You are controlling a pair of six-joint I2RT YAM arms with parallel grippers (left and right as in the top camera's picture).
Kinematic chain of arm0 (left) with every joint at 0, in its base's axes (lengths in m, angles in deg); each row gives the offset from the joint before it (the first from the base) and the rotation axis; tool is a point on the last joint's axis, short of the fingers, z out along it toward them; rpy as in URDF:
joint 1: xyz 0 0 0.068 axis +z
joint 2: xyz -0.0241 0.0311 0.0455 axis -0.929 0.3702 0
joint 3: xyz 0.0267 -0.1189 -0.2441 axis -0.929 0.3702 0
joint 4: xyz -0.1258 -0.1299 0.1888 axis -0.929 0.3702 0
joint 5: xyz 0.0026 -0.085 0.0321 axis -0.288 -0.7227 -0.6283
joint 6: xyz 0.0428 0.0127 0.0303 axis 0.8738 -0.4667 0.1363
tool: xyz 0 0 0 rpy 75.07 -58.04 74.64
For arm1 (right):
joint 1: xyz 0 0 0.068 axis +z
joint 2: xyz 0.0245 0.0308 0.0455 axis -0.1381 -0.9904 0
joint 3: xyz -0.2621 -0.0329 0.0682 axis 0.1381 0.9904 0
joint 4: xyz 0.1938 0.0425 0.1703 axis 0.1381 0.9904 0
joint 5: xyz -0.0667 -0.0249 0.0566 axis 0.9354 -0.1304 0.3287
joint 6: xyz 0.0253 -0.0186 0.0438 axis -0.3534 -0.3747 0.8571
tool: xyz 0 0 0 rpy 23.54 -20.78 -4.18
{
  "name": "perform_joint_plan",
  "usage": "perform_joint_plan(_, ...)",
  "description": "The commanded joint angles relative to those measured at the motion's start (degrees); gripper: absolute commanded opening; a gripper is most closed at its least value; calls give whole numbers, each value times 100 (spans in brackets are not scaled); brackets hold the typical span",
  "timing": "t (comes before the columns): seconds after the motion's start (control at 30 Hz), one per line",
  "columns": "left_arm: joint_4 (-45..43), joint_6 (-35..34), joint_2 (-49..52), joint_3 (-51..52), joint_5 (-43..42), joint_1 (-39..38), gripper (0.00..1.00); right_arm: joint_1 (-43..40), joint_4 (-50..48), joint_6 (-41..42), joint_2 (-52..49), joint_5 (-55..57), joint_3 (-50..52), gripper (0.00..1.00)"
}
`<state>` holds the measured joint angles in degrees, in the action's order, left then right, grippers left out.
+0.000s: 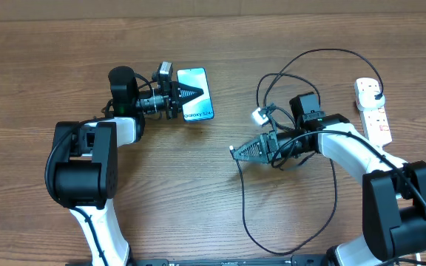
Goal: Plug charger to phone and switch on socket
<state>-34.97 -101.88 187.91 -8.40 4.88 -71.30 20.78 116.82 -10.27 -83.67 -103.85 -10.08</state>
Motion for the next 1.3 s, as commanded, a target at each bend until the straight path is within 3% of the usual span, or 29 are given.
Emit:
perform_joint_plan(0.0, -68, -24, 0, -120, -111, -81, 4, 22, -555, 695, 101, -459, 20, 4)
perform_joint_plan(0.17, -68, -179, 0, -122, -83, -168, 5, 151, -1862, 2334, -26, 87, 20, 4)
perform_joint_plan(0.57, -387, -400, 2, -122, -107, -188, 4, 553, -3394, 3980, -299, 501, 20, 4)
perform_joint_plan(1.27, -520, -431, 2, -122, -146, -188, 5, 734, -4745, 5359, -660, 964, 17, 4)
